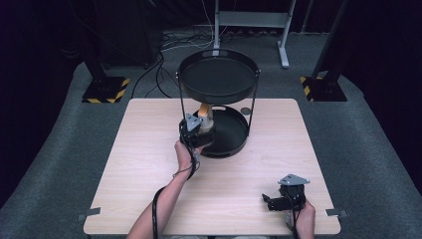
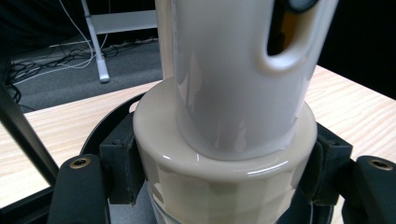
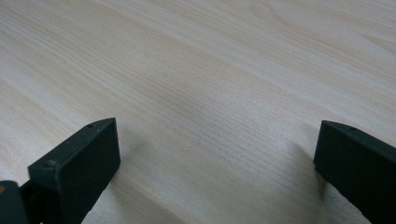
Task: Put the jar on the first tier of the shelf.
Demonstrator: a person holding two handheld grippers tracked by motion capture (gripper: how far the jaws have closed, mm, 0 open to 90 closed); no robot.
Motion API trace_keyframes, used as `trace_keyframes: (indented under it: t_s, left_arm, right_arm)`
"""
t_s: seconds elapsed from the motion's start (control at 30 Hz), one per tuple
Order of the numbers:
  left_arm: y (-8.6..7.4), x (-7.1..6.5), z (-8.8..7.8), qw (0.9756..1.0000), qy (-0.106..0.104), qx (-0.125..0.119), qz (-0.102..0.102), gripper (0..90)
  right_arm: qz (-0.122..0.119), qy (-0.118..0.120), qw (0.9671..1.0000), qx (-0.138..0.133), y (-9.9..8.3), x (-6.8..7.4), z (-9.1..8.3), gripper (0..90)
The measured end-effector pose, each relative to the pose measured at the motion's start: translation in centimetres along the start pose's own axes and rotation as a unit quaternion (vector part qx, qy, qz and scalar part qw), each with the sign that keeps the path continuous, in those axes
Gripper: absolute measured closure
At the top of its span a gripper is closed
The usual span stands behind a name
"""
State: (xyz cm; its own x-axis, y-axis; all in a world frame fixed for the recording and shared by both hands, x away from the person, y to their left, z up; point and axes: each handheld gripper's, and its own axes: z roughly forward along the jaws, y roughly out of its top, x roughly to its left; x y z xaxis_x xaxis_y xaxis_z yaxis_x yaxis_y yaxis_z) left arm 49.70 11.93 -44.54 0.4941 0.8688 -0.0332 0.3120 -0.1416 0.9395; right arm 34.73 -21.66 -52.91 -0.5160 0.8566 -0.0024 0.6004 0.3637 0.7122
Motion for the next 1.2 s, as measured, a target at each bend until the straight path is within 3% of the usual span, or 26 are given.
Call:
trace_keyframes:
  t_s: [0.8, 1.2]
  left_arm:
    - [-1.4, -1.9, 3.6, 0.9997, 0.010, 0.021, 0.007, 29.0]
    - [-2.3, -2.5, 5.0, 0.9992, 0.008, 0.039, -0.002, 29.0]
  right_arm:
    - [0.000, 0.001, 1.0000, 0.000, 0.0, 0.0, 0.0, 0.0]
    - [0.000, 0.001, 1.0000, 0.000, 0.0, 0.0, 0.0, 0.0]
